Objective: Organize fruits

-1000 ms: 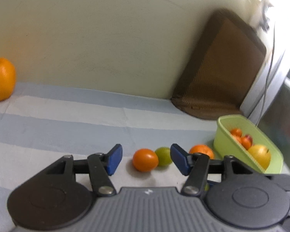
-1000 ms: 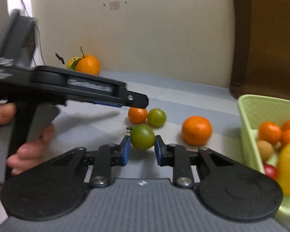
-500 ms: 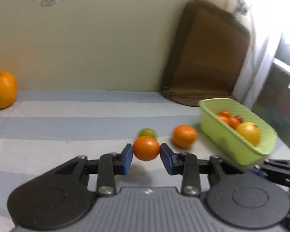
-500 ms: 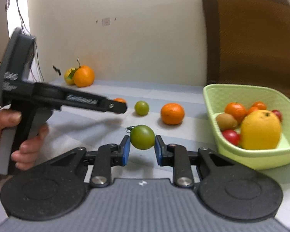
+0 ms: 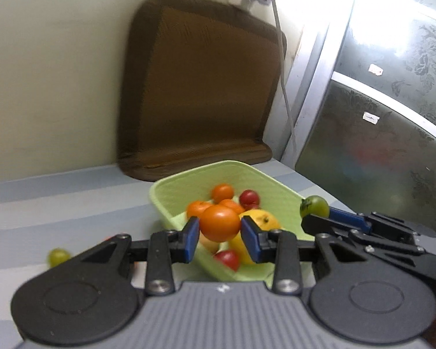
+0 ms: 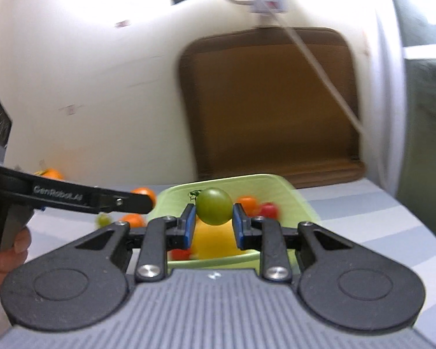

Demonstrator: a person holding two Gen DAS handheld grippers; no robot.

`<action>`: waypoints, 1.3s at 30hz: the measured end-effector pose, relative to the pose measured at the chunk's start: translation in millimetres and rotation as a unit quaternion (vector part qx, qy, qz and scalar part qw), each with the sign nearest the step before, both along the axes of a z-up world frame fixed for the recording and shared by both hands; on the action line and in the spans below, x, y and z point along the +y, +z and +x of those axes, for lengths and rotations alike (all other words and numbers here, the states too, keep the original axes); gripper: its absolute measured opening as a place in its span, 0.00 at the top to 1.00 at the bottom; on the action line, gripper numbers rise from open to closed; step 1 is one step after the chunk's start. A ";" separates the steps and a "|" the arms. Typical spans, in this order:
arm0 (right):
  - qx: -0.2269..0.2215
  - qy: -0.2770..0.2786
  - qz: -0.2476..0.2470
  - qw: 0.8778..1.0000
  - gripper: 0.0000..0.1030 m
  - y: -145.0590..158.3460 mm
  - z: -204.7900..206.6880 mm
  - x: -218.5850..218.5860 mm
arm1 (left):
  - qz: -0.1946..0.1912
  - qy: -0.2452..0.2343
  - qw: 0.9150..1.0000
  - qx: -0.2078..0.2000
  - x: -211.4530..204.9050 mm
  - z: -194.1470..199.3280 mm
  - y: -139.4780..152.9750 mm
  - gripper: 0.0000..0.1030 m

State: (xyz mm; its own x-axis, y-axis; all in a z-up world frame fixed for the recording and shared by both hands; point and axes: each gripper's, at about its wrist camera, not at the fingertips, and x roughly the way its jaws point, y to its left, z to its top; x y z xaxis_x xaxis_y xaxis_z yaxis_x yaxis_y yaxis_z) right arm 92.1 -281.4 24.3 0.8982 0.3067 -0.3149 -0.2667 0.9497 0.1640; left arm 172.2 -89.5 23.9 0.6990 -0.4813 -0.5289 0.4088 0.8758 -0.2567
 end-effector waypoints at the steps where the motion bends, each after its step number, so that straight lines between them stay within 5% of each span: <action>1: 0.005 -0.007 0.001 1.000 0.71 -2.9 5.2 -5.0 | -0.004 -0.003 1.000 0.007 -3.1 5.4 -1.6 0.69; 11: 0.021 -0.018 -0.007 1.000 0.70 -20.6 23.0 -11.9 | 0.002 0.005 0.999 0.047 -22.9 37.4 -19.7 0.66; 14: 0.014 -0.027 -0.006 1.000 0.58 -18.2 21.7 -12.9 | -0.001 0.007 0.999 0.042 -22.6 37.9 -17.0 0.64; 17: 0.008 -0.035 -0.005 0.999 0.56 -14.9 18.7 -15.5 | -0.012 0.010 0.999 0.036 -15.1 36.2 -8.0 0.64; 27: -0.042 -0.033 0.048 0.997 0.57 18.1 -6.1 -14.1 | -0.058 0.105 0.992 -0.033 89.0 -13.4 32.4 0.64; 33: -0.022 0.040 0.050 0.998 0.57 5.3 -30.5 29.4 | -0.019 0.190 0.982 -0.012 123.3 -56.1 -4.0 0.64; 39: 0.055 0.081 0.051 0.994 0.57 -26.6 -47.2 60.1 | 0.034 0.184 0.982 0.017 87.8 -77.9 -37.1 0.64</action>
